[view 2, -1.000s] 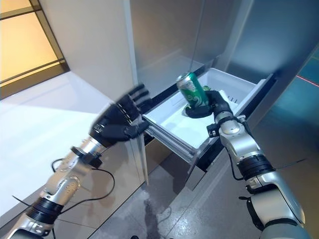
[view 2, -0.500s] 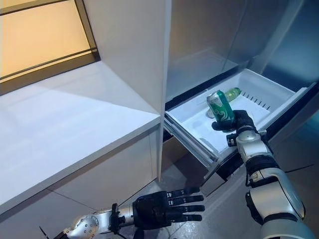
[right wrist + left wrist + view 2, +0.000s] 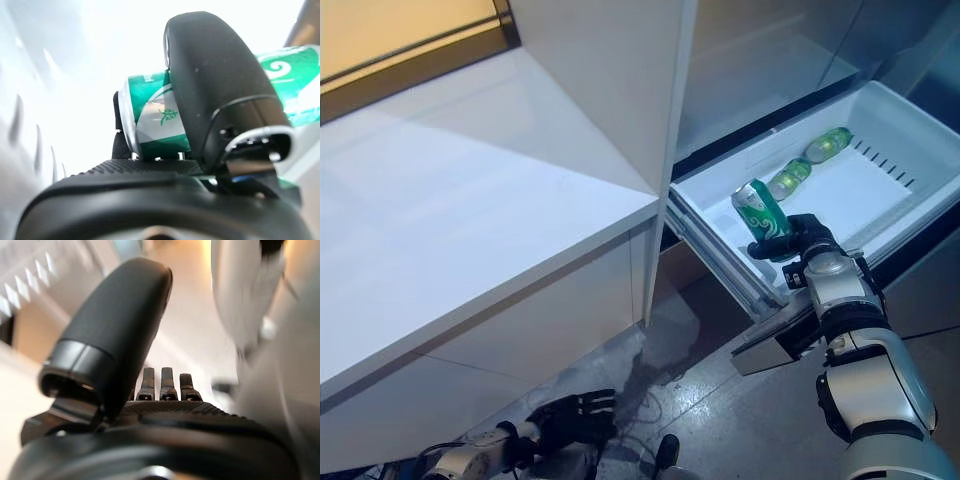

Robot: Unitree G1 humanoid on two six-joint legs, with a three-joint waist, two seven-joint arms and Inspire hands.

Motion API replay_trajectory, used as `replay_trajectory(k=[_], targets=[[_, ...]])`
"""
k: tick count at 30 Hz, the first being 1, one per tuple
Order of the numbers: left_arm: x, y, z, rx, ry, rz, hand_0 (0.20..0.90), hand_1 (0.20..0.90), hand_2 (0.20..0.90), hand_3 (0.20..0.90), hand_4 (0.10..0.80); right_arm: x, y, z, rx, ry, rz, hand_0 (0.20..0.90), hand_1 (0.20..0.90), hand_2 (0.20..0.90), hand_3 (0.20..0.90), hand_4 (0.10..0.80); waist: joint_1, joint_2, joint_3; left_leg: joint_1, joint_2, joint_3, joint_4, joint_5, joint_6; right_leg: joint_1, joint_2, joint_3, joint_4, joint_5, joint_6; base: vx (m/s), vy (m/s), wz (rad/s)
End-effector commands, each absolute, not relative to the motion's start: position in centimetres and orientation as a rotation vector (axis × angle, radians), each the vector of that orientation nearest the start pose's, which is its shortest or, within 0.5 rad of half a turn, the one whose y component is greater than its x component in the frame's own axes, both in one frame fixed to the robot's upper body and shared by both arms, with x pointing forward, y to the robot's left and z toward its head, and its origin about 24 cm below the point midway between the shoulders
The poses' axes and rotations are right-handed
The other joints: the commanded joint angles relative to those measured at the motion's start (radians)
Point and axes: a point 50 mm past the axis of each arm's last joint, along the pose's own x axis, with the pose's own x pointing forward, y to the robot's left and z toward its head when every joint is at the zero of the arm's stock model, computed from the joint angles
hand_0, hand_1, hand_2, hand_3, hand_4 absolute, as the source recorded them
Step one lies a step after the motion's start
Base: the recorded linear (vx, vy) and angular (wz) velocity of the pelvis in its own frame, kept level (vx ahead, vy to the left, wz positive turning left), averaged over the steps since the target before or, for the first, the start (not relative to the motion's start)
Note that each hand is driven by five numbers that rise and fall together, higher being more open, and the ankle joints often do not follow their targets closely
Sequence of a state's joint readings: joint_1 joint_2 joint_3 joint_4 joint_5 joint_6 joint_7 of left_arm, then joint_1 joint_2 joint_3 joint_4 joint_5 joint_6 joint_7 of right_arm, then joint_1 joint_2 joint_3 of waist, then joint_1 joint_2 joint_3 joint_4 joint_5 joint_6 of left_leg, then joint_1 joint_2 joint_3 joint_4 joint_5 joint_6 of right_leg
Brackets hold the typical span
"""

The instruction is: Put drinks into fridge and close the fridge

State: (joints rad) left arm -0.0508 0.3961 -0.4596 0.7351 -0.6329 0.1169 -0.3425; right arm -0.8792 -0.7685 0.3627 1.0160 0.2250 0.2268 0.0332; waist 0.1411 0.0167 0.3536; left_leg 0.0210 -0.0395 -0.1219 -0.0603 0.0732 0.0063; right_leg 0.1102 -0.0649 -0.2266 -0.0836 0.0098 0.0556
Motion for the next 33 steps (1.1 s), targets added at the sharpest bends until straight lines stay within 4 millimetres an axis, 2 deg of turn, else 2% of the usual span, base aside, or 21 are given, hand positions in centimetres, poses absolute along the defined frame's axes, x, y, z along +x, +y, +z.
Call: replay_trajectory(k=[1,4,8,12,18,19,21,23,26,27,28,29,33], targets=[[15.4,19.7,-12.4,-0.093,0.967,-0.314,0.9,0.9,0.9,0.9,0.8,36.2,-35.9,22.1,-0.662,0.19,-0.419,0.3,0.3,0.3,0.2,0.1,0.026,-0.009,-0.033,-0.059,-0.013,0.077,0.097,-0.083,-0.003,-0.111,0.032,0.02,0.161,-0.063,-0.008,-0.058,-0.045,0.12],[14.8,22.1,-13.2,0.003,1.027,-0.209,0.9,0.9,0.9,0.9,0.8,36.1,-36.3,22.2,-0.664,0.218,-0.429,0.3,0.3,0.3,0.2,0.1,0.039,-0.013,-0.002,-0.091,-0.01,0.076,0.112,-0.082,-0.005,-0.138,0.032,0.011,0.173,-0.062,-0.01,-0.08,-0.046,0.06],[14.5,23.9,-13.2,0.056,1.054,-0.139,0.9,0.9,0.9,0.9,0.8,35.9,-36.7,23.2,-0.707,0.265,-0.436,0.3,0.3,0.3,0.2,0.1,0.044,-0.011,0.022,-0.125,-0.009,0.075,0.126,-0.079,-0.006,-0.173,0.031,0.006,0.195,-0.069,-0.016,-0.055,0.003,0.03],[15.4,24.7,-12.6,0.006,1.013,-0.076,0.9,0.9,0.9,0.9,0.8,35.5,-37.4,23.5,-0.738,0.349,-0.447,0.3,0.3,0.3,0.2,0.1,0.051,-0.009,0.042,-0.157,-0.014,0.07,0.149,-0.081,-0.005,-0.206,0.028,0.001,0.223,-0.075,-0.022,-0.045,0.01,0.02],[16.9,24.9,-11.6,0.006,0.952,-0.081,0.9,0.9,0.9,0.9,0.8,34.6,-38.6,22.9,-0.792,0.521,-0.417,0.3,0.3,0.3,0.2,0.1,0.069,-0.011,0.066,-0.191,-0.019,0.058,0.17,-0.079,-0.004,-0.238,0.028,-0.012,0.253,-0.081,-0.032,-0.031,-0.012,0.02],[17.0,24.9,-11.5,0.009,0.944,-0.087,0.9,0.9,0.9,0.9,0.8,34.5,-38.7,22.8,-0.799,0.541,-0.406,0.371,0.371,0.371,0.282,0.182,0.073,-0.01,0.069,-0.193,-0.021,0.054,0.172,-0.078,-0.004,-0.239,0.029,-0.015,0.257,-0.082,-0.033,-0.009,-0.009,0.05],[17.2,24.8,-11.4,0.01,0.933,-0.095,0.9,0.9,0.9,0.9,0.8,34.4,-38.7,22.6,-0.798,0.569,-0.391,0.434,0.434,0.434,0.356,0.256,0.079,-0.01,0.072,-0.192,-0.023,0.049,0.174,-0.079,-0.003,-0.238,0.029,-0.02,0.261,-0.084,-0.036,0.006,-0.017,0.06],[17.3,24.8,-11.3,0.017,0.926,-0.104,0.9,0.9,0.9,0.9,0.8,34.3,-38.8,22.5,-0.799,0.596,-0.371,0.436,0.436,0.436,0.359,0.259,0.085,-0.012,0.073,-0.195,-0.024,0.045,0.178,-0.078,-0.004,-0.239,0.028,-0.026,0.266,-0.085,-0.037,0.004,-0.022,0.04],[17.5,24.7,-11.2,0.022,0.917,-0.112,0.9,0.9,0.9,0.9,0.8,34.3,-38.9,22.0,-0.8,0.629,-0.342,0.514,0.514,0.514,0.45,0.35,0.093,-0.012,0.081,-0.194,-0.024,0.041,0.183,-0.08,-0.004,-0.236,0.028,-0.03,0.276,-0.092,-0.039,-0.009,-0.019,0.12],[17.5,24.7,-11.2,0.024,0.916,-0.114,0.9,0.9,0.9,0.9,0.8,34.3,-38.9,21.9,-0.801,0.635,-0.338,0.596,0.596,0.596,0.546,0.446,0.095,-0.011,0.081,-0.194,-0.024,0.039,0.182,-0.08,-0.005,-0.236,0.028,-0.032,0.276,-0.092,-0.04,-0.013,-0.02,0.12],[17.4,24.7,-11.2,0.027,0.915,-0.114,0.9,0.9,0.9,0.9,0.8,34.3,-38.9,21.8,-0.799,0.64,-0.336,0.841,0.841,0.841,0.831,0.731,0.097,-0.011,0.083,-0.193,-0.024,0.038,0.182,-0.079,-0.005,-0.234,0.028,-0.034,0.276,-0.093,-0.04,-0.016,-0.018,0.06],[17.4,24.8,-11.2,0.03,0.915,-0.113,0.9,0.9,0.9,0.9,0.8,34.2,-38.9,21.7,-0.795,0.644,-0.336,0.9,0.9,0.9,0.9,0.8,0.099,-0.011,0.085,-0.192,-0.025,0.035,0.18,-0.078,-0.005,-0.232,0.028,-0.037,0.276,-0.093,-0.04,-0.021,-0.019,0.03],[17.2,24.9,-11.3,0.041,0.922,-0.104,0.9,0.9,0.9,0.9,0.8,34.3,-38.9,21.6,-0.795,0.639,-0.341,0.9,0.9,0.9,0.9,0.8,0.103,-0.009,0.083,-0.185,-0.025,0.032,0.173,-0.076,-0.006,-0.225,0.028,-0.042,0.273,-0.093,-0.041,0.0,0.0,0.0]])
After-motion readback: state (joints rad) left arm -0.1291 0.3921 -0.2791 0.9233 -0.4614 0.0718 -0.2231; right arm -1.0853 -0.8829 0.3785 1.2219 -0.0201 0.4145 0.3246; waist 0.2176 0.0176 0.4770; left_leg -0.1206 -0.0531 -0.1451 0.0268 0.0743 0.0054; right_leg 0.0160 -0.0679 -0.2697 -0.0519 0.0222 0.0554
